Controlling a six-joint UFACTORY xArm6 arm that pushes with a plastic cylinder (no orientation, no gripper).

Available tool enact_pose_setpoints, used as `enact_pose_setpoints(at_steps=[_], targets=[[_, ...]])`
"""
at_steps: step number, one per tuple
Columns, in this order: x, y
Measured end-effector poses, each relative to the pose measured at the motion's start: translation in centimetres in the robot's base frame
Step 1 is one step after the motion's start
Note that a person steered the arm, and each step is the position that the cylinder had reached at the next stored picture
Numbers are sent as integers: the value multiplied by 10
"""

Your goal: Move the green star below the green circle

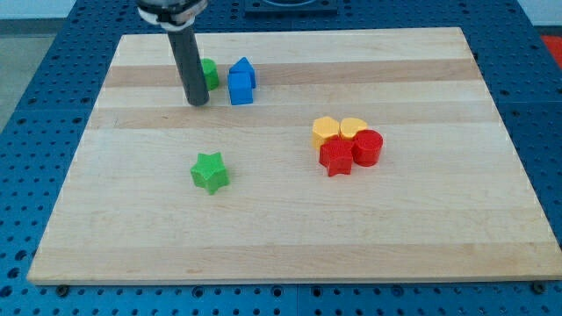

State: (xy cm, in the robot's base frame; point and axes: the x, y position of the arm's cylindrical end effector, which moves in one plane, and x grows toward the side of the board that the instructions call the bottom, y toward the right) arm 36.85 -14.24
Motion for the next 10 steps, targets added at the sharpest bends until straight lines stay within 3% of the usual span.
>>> enact_pose_setpoints(at_steps=[2,3,4,5,6,8,10], targets=[[44,42],[85,75],[144,85],[176,80],[161,43],[78,-4],[37,-10]])
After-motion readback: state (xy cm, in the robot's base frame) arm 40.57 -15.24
